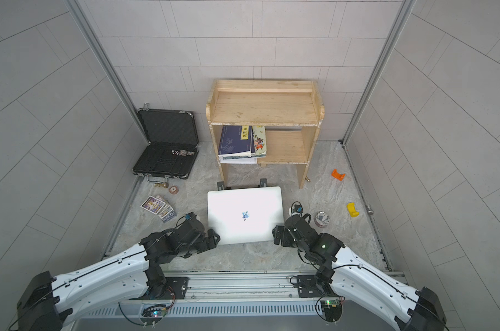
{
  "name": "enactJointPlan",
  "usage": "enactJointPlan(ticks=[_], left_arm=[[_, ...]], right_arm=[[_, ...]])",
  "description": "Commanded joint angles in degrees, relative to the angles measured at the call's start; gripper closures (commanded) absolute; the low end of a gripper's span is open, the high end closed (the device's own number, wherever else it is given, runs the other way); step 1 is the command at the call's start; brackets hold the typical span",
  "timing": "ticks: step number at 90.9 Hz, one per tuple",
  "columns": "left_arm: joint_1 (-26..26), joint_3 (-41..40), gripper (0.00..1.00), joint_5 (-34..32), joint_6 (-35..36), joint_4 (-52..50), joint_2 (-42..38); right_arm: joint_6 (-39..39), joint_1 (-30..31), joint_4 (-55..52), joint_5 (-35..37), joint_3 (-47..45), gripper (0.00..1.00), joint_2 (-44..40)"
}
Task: Close the laptop lid and set it aside
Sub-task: Close the lid of the laptop.
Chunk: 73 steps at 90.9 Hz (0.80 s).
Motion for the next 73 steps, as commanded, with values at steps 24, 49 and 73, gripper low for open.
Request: enactJointPlan(ticks=[24, 49, 73], left_arm=[[-0.13, -1.48, 0.00, -2.12, -0.17, 0.24, 0.80], [-0.07, -1.68, 0.00, -3.33, 0.01, 1.70, 1.80], [-0.11, -1.57, 0.00, -3.83, 0.22, 3.28, 4.01]], right_arm=[[-0.51, 0.21, 3.86, 0.01, -1.30, 0.03, 2.70], [-0.87, 0.21, 6.52, -1.22, -1.16, 0.02, 5.61], [-1.44, 0.17, 7.79, -1.15, -1.00, 0.02, 7.36]])
